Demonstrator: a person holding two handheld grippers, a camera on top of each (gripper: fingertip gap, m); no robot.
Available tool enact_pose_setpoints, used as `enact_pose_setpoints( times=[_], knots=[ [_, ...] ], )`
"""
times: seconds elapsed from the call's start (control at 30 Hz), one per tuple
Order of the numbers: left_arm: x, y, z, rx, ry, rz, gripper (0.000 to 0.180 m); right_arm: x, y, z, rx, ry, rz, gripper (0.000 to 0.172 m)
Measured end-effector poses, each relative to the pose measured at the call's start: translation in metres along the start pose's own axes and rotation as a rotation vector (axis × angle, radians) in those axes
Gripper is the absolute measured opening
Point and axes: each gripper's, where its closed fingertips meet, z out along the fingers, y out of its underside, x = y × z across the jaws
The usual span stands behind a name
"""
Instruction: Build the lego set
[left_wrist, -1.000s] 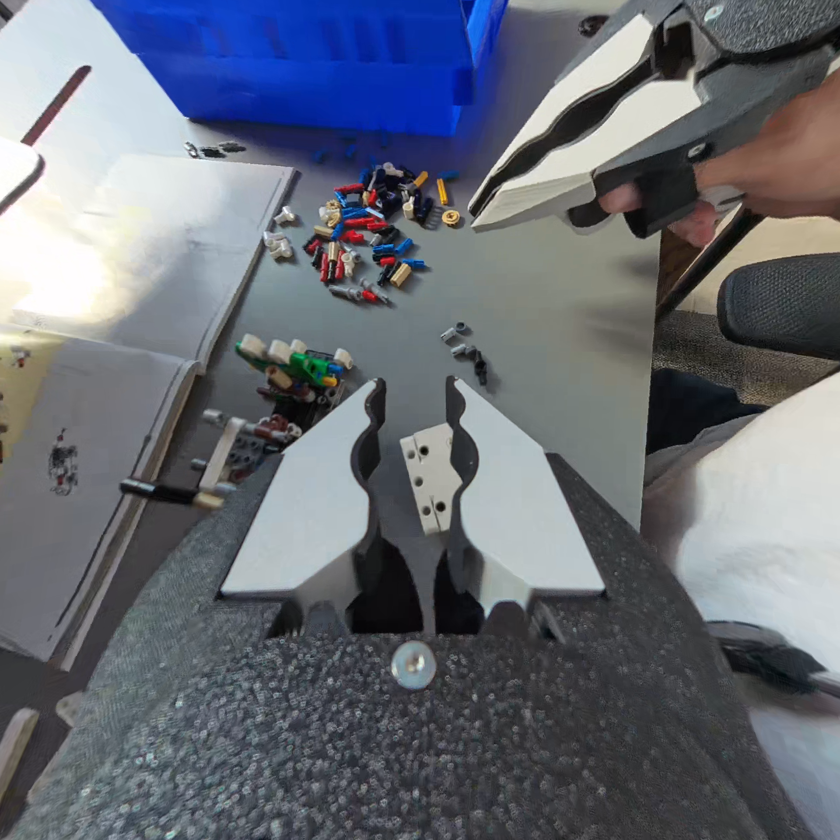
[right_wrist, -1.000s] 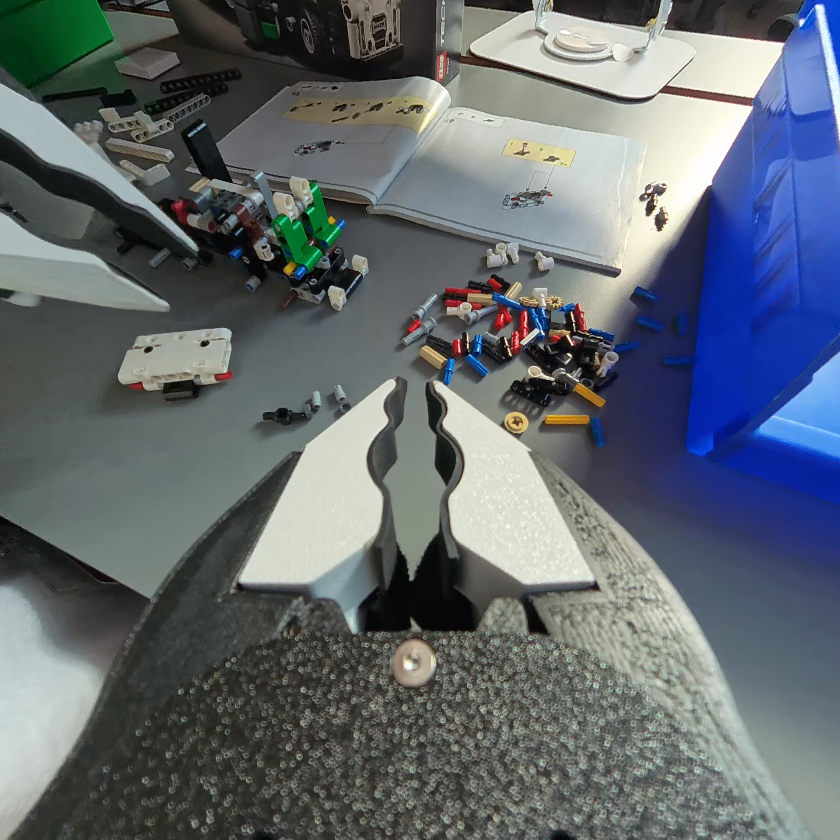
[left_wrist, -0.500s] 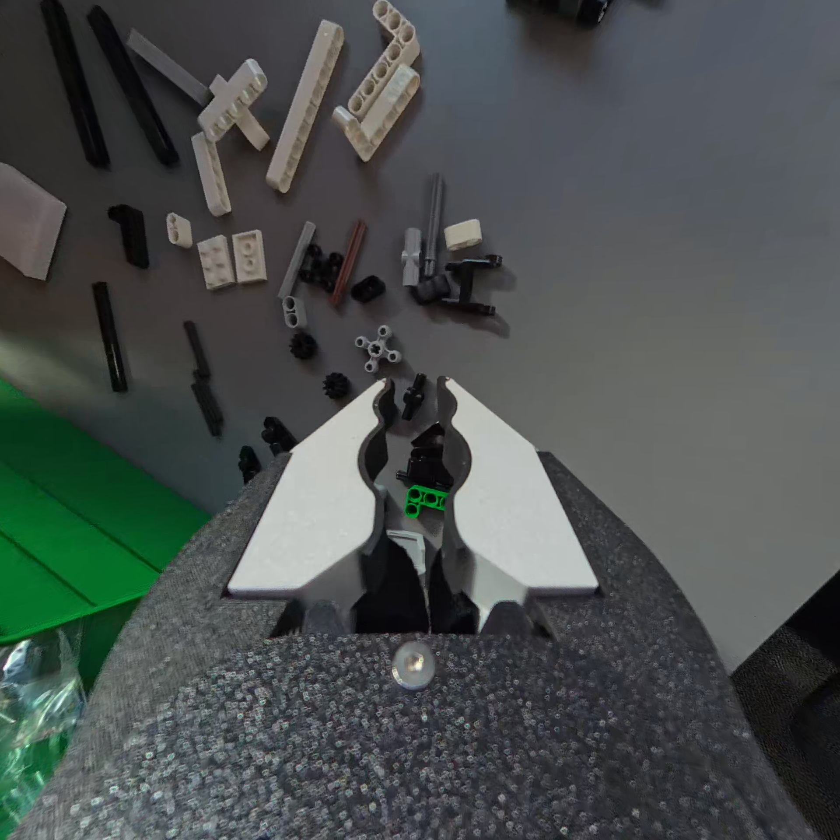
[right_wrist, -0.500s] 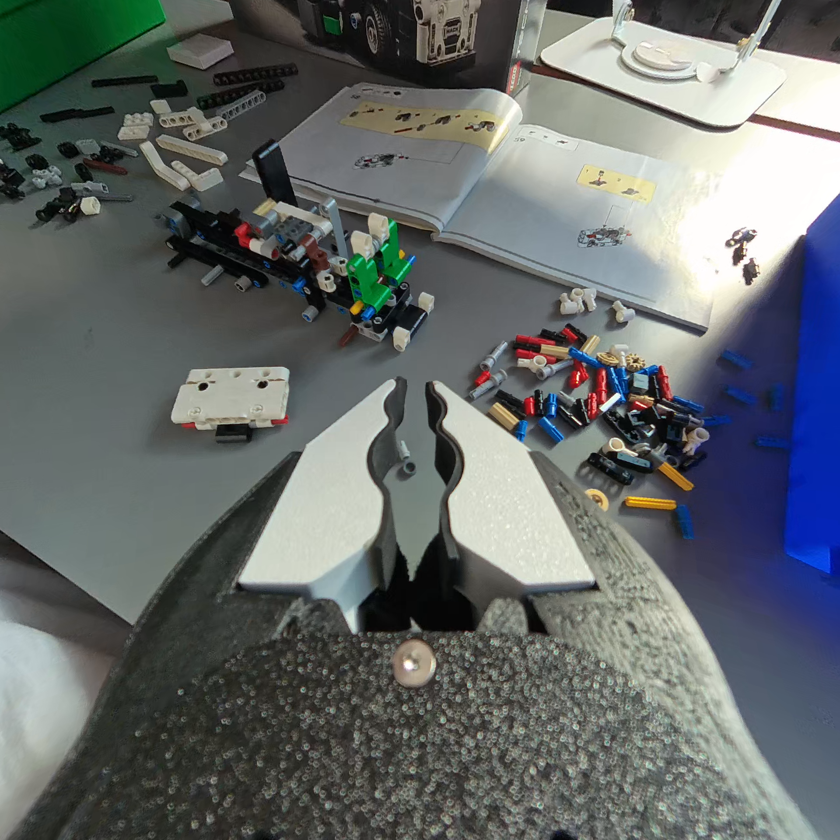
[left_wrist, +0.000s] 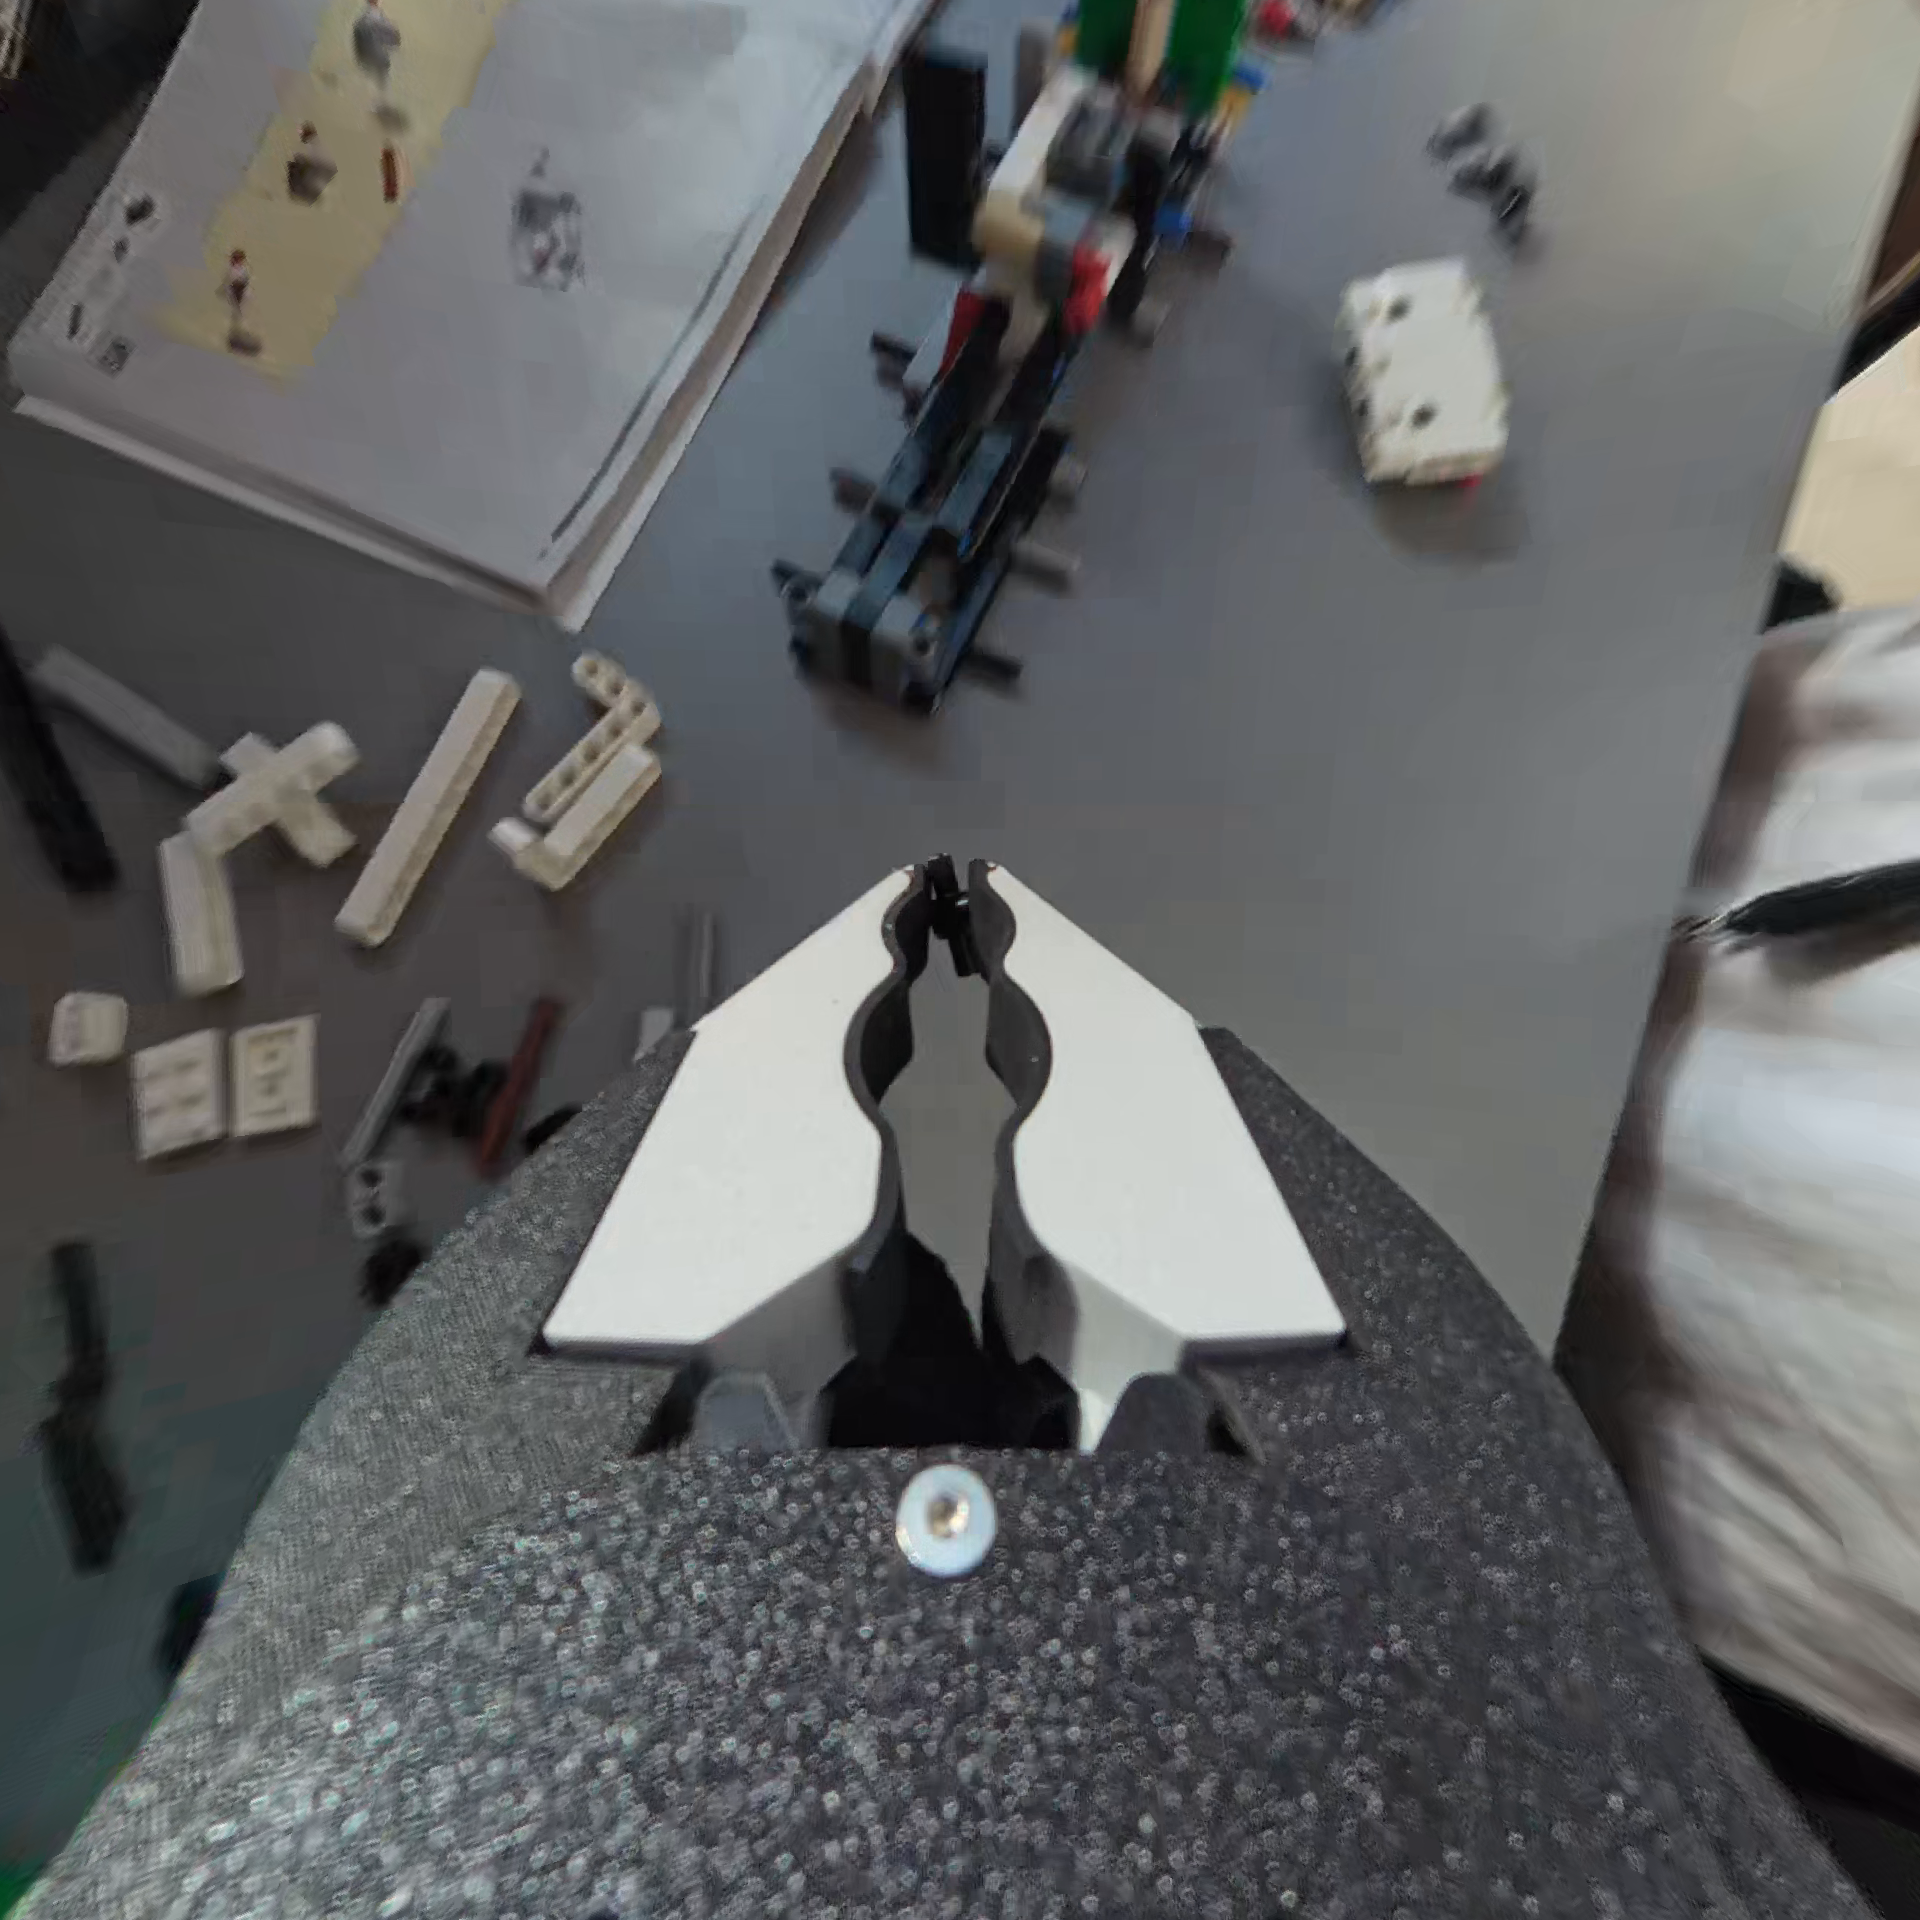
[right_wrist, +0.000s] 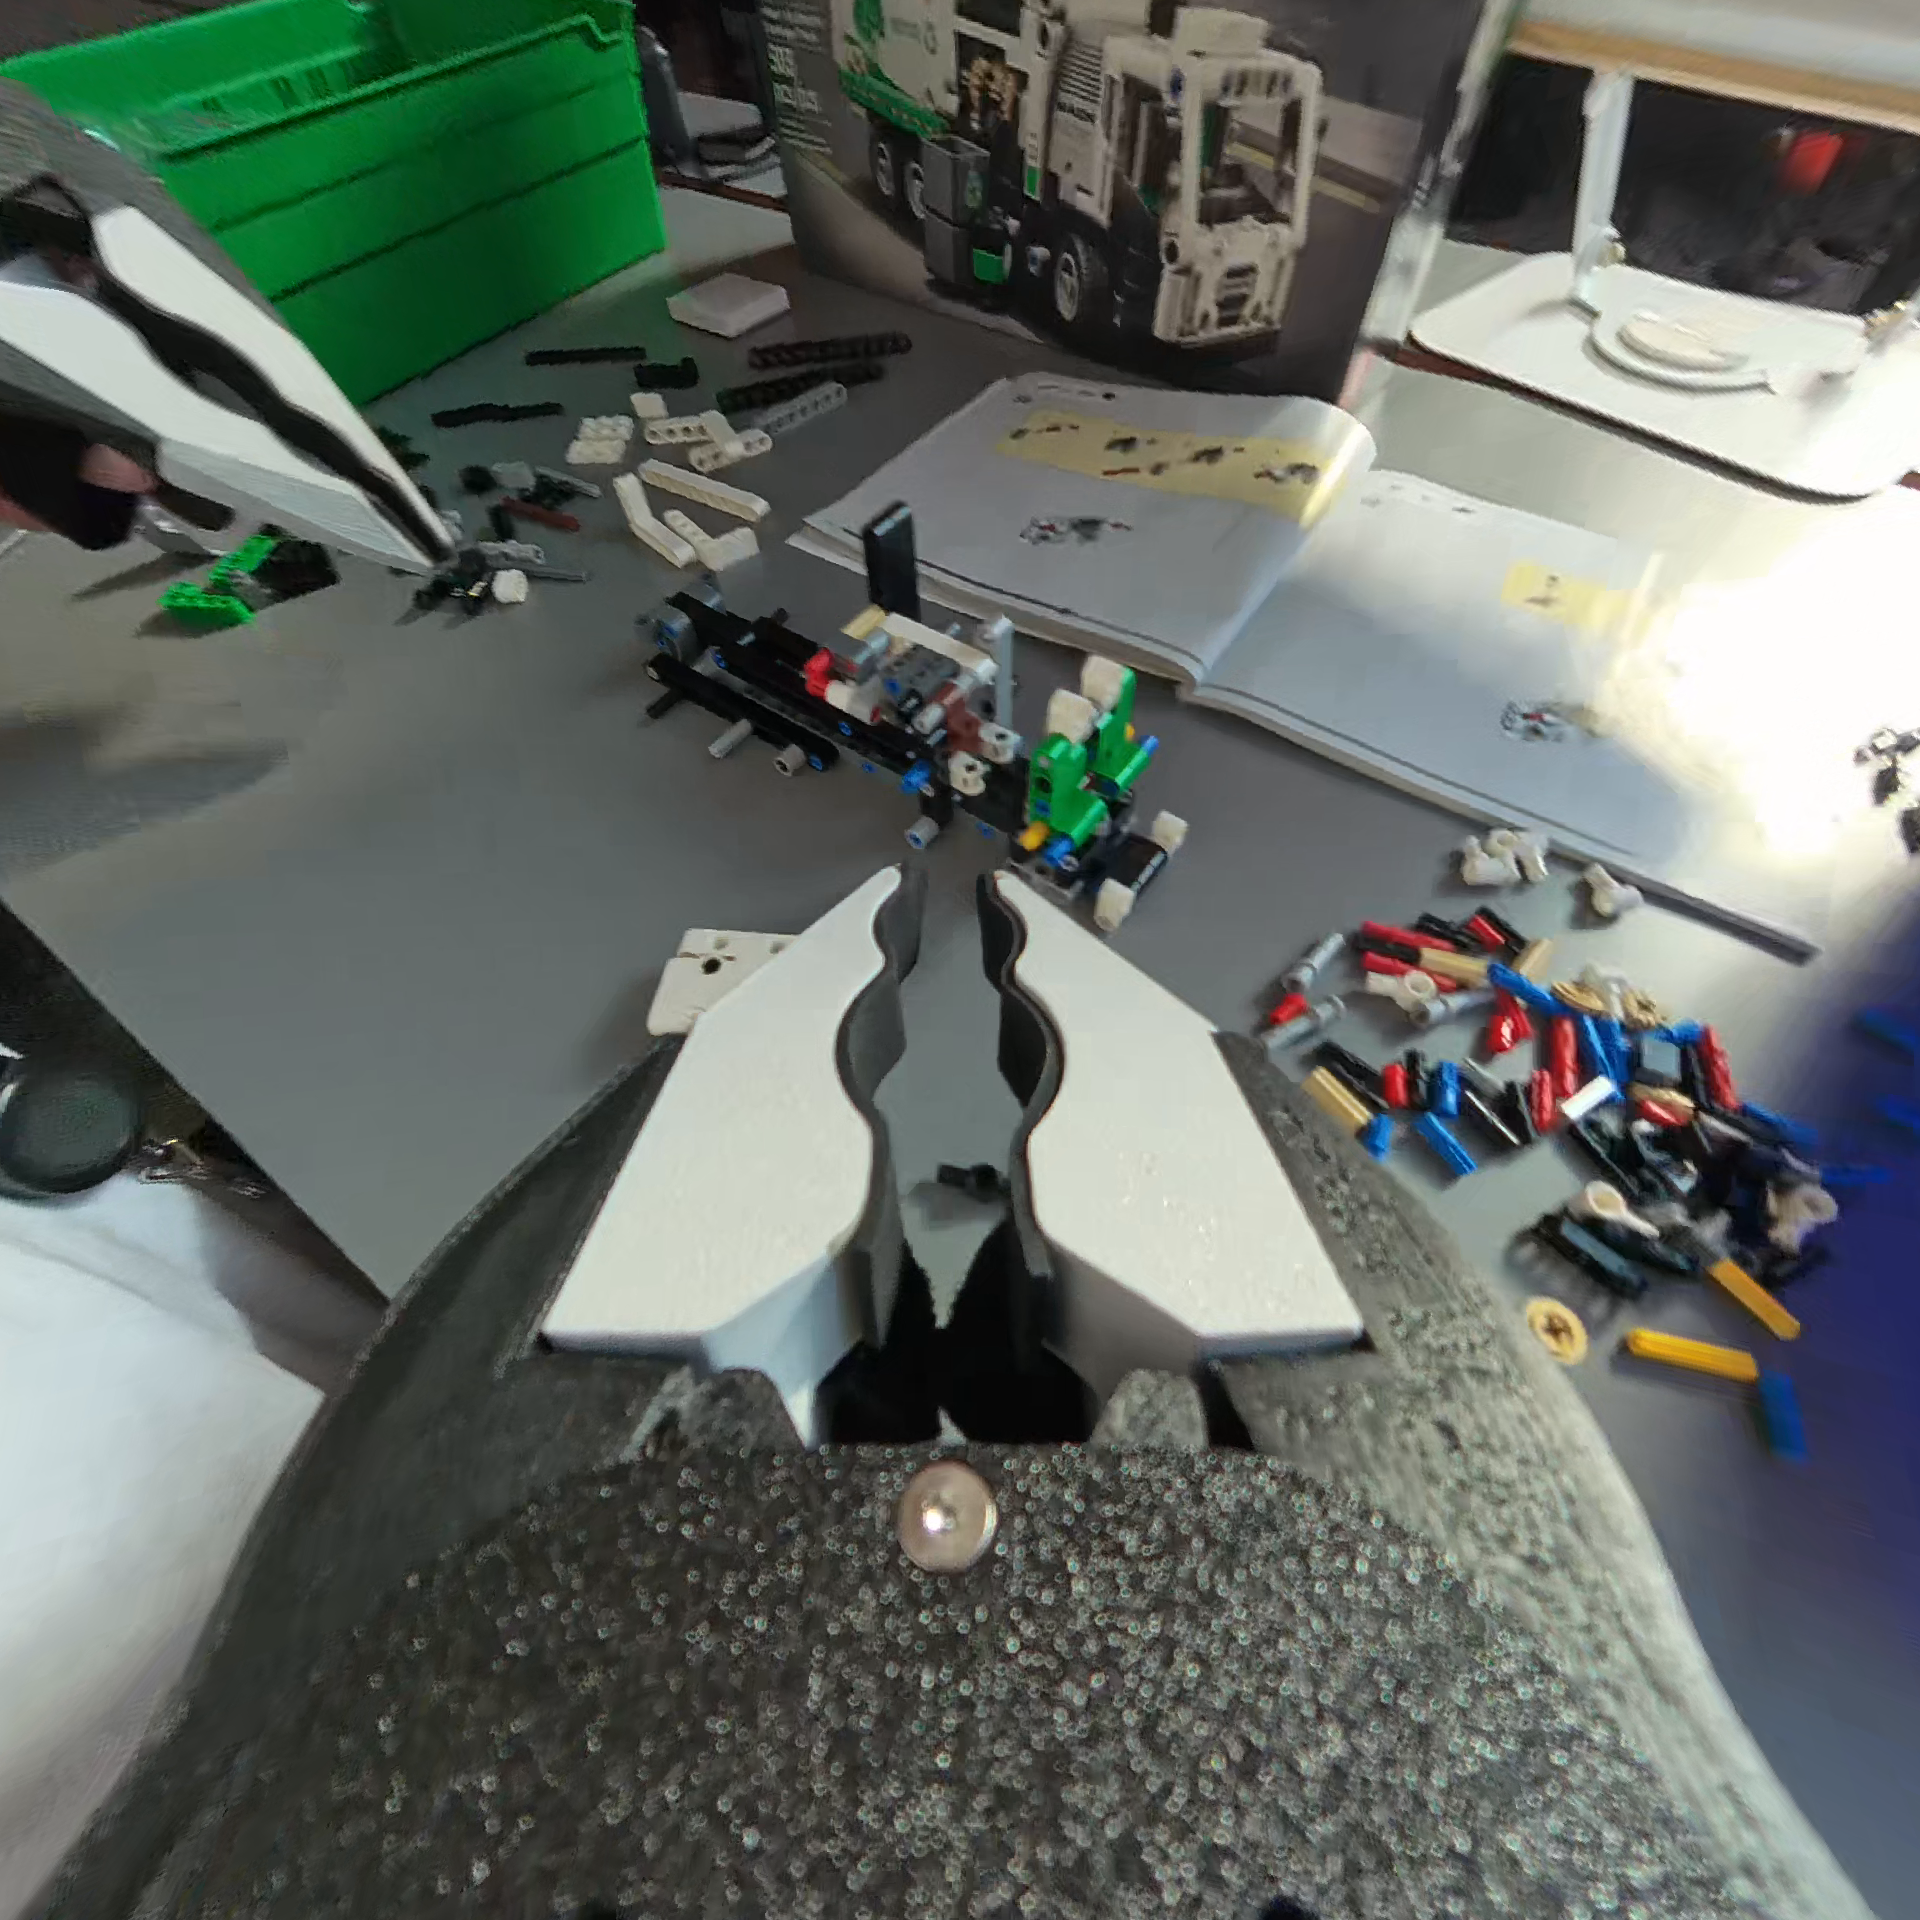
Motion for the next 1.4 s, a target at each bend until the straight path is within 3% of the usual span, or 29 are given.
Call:
enact_pose_setpoints(
  times=[0.03,0.1,0.2,0.4,0.6,0.87,0.93,1.03,1.13,1.27,1.4],
  knots=[
    [0.017,-0.023,0.006,0.103,0.079,-0.059,0.004,-0.016,-0.008,0.003,0.025,-0.071,-0.041,0.012],
    [0.047,-0.068,0.015,0.298,0.255,-0.238,0.004,-0.048,-0.021,0.009,0.066,-0.186,-0.139,0.017],
    [0.075,-0.114,0.027,0.468,0.529,-0.512,0.004,-0.075,-0.031,0.020,0.101,-0.218,-0.270,0.032],
    [0.108,-0.141,0.050,0.455,0.837,-0.716,0.004,-0.073,-0.036,0.027,0.122,-0.119,-0.407,0.032],
    [0.114,-0.145,0.053,0.421,0.915,-0.738,0.003,-0.067,-0.028,0.023,0.112,-0.139,-0.379,0.026],
    [0.123,-0.147,0.057,0.390,0.911,-0.697,0.004,-0.063,-0.023,0.016,0.101,-0.086,-0.405,0.023],
    [0.120,-0.149,0.058,0.414,0.872,-0.673,0.019,-0.057,-0.019,0.011,0.088,-0.054,-0.397,0.022],
    [0.097,-0.149,0.049,0.510,0.715,-0.605,0.020,-0.025,0.005,-0.001,0.012,0.037,-0.307,0.022],
    [0.073,-0.133,0.045,0.531,0.472,-0.446,0.021,0.013,0.047,-0.015,-0.111,0.101,-0.167,0.022],
    [0.044,-0.101,0.048,0.480,0.094,-0.194,0.020,0.028,0.078,-0.023,-0.209,0.073,-0.020,0.022],
    [0.031,-0.082,0.047,0.447,-0.102,-0.094,0.018,0.030,0.088,-0.023,-0.254,0.056,-0.020,0.023]
  ],
)
